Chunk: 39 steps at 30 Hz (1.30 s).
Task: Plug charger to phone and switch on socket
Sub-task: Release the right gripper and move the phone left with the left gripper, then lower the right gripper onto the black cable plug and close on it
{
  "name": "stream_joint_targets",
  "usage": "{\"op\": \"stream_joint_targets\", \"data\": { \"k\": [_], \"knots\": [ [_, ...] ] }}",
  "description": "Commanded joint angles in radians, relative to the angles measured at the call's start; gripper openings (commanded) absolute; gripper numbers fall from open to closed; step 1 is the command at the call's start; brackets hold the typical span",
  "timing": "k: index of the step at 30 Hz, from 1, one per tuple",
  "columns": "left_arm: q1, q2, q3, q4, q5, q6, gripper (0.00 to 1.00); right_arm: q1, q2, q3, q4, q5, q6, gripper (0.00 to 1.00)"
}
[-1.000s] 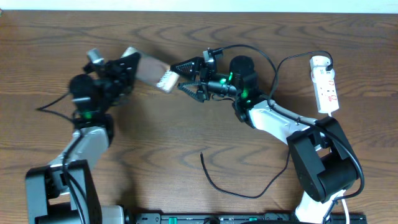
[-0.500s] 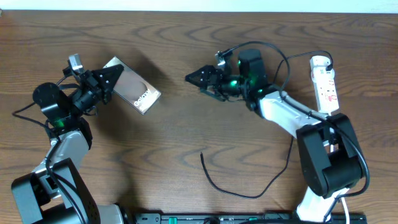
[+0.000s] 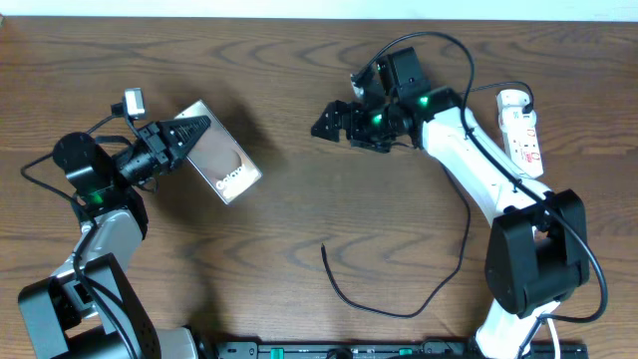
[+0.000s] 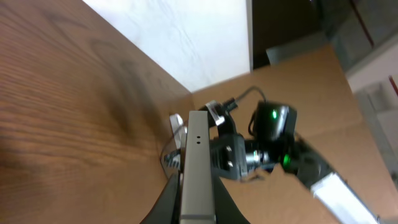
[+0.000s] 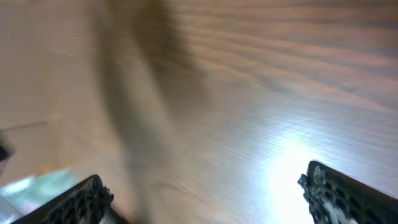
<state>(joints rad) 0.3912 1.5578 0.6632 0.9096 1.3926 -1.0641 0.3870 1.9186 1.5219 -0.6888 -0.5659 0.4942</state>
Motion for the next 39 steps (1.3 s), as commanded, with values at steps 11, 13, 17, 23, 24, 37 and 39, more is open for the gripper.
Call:
{"op": "stream_joint_targets", "data": {
  "k": [11, 13, 17, 23, 24, 37, 39],
  "knots": [
    [0.091, -0.015, 0.031, 0.017, 0.086, 0.058, 0.07, 0.166, -0.001, 0.048, -0.312, 0.441, -0.042, 0.92],
    [0.131, -0.015, 0.031, 0.016, 0.076, 0.057, 0.07, 0.213, -0.001, 0.042, -0.333, 0.464, -0.024, 0.92],
    [0.2, -0.015, 0.031, 0.016, 0.072, 0.022, 0.07, 0.298, 0.0, 0.02, -0.345, 0.515, 0.022, 0.92],
    [0.258, -0.015, 0.031, 0.016, 0.074, -0.014, 0.07, 0.418, 0.0, -0.055, -0.344, 0.576, 0.158, 0.86],
    [0.259, -0.015, 0.031, 0.016, 0.074, -0.014, 0.07, 0.428, 0.0, -0.068, -0.344, 0.576, 0.173, 0.85],
    [0.258, -0.015, 0.031, 0.016, 0.074, -0.014, 0.07, 0.518, 0.0, -0.211, -0.313, 0.556, 0.307, 0.75],
    [0.258, -0.015, 0.031, 0.016, 0.074, -0.014, 0.07, 0.525, 0.003, -0.215, -0.309, 0.556, 0.314, 0.75]
  ]
}}
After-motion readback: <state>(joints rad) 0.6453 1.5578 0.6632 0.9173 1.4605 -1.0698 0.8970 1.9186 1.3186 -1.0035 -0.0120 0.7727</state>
